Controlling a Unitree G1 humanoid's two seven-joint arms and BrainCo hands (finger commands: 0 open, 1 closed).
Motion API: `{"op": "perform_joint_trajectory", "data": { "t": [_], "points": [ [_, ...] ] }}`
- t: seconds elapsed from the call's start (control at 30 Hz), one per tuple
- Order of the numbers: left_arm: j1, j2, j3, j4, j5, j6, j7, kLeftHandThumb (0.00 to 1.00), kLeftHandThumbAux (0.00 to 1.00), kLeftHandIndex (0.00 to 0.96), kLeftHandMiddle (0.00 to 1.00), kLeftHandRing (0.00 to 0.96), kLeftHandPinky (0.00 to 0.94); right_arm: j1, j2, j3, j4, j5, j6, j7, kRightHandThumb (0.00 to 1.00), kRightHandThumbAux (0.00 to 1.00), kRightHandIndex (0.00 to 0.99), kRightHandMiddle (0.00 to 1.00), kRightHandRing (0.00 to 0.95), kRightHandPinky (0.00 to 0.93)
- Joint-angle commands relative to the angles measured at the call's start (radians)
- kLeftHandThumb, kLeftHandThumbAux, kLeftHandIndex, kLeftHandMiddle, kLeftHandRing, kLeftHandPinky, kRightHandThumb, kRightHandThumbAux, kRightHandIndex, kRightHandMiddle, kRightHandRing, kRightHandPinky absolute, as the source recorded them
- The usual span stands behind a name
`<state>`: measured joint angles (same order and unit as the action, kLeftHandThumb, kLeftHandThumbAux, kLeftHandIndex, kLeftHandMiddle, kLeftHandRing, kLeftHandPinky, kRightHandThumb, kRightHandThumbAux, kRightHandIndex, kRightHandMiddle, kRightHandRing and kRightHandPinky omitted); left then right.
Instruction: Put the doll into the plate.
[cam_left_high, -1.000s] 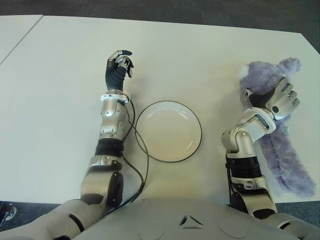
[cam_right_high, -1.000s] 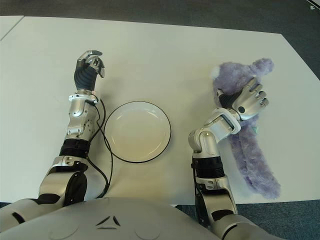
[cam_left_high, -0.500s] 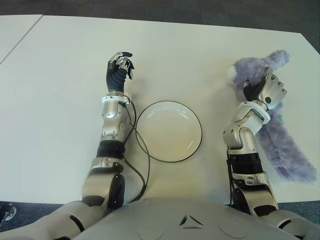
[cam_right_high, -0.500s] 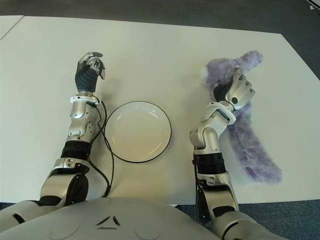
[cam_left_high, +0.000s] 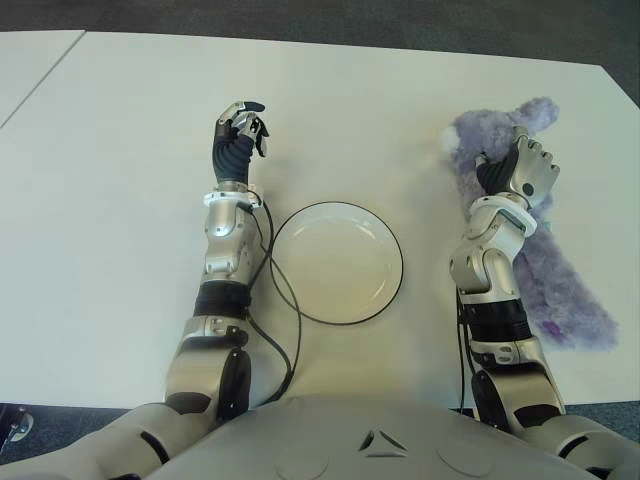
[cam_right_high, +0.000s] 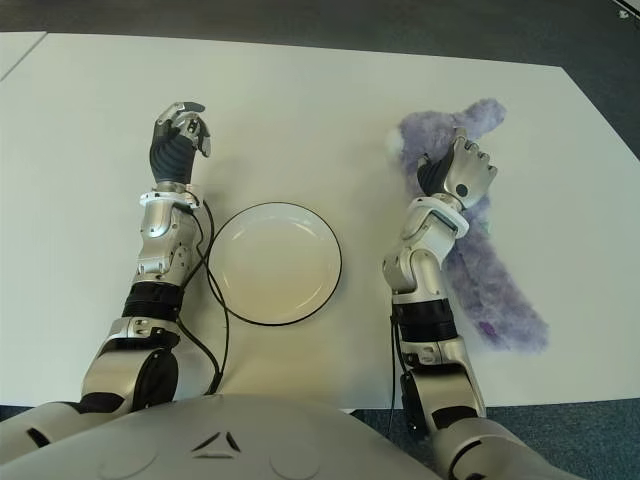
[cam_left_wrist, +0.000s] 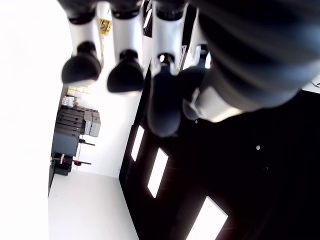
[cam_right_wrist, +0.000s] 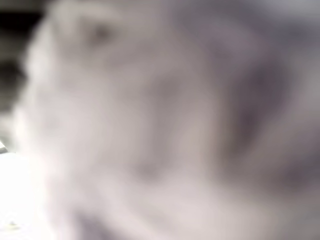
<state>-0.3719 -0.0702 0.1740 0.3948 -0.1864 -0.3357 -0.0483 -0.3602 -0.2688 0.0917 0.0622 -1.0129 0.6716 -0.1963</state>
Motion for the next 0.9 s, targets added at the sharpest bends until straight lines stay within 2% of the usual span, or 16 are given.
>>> {"op": "perform_joint_trajectory", "data": {
  "t": [0.03, 0.2, 0.33, 0.6, 0.9],
  "points": [
    [0.021, -0.003, -0.005, -0.005, 0.006, 0.006, 0.012, 0.717, 0.7, 0.445, 0.828, 0.82, 0.807, -0.027, -0.007, -0.002, 0.133, 0.103, -0.077, 0.006, 0.858, 0.663, 0.442, 0.538, 0.666, 0.649],
    [0.023, -0.005, -0.004, -0.011, 0.015, 0.013, 0.026, 0.718, 0.7, 0.444, 0.831, 0.821, 0.811, -0.057, -0.05, 0.003, 0.214, 0.18, -0.19, 0.023, 0.855, 0.665, 0.434, 0.54, 0.66, 0.64],
    [0.025, -0.006, -0.005, -0.019, 0.025, 0.02, 0.041, 0.718, 0.699, 0.444, 0.831, 0.821, 0.81, -0.084, -0.072, 0.014, 0.265, 0.219, -0.248, 0.032, 0.852, 0.667, 0.425, 0.545, 0.646, 0.619],
    [0.028, -0.007, -0.009, -0.025, 0.029, 0.023, 0.052, 0.718, 0.699, 0.444, 0.83, 0.818, 0.806, -0.157, -0.095, 0.04, 0.367, 0.256, -0.303, 0.032, 0.846, 0.67, 0.412, 0.532, 0.599, 0.563],
    [0.031, -0.011, -0.007, -0.029, 0.034, 0.026, 0.055, 0.718, 0.699, 0.444, 0.832, 0.819, 0.803, -0.254, -0.133, 0.082, 0.551, 0.29, -0.421, 0.028, 0.839, 0.675, 0.418, 0.482, 0.526, 0.508]
  ]
}}
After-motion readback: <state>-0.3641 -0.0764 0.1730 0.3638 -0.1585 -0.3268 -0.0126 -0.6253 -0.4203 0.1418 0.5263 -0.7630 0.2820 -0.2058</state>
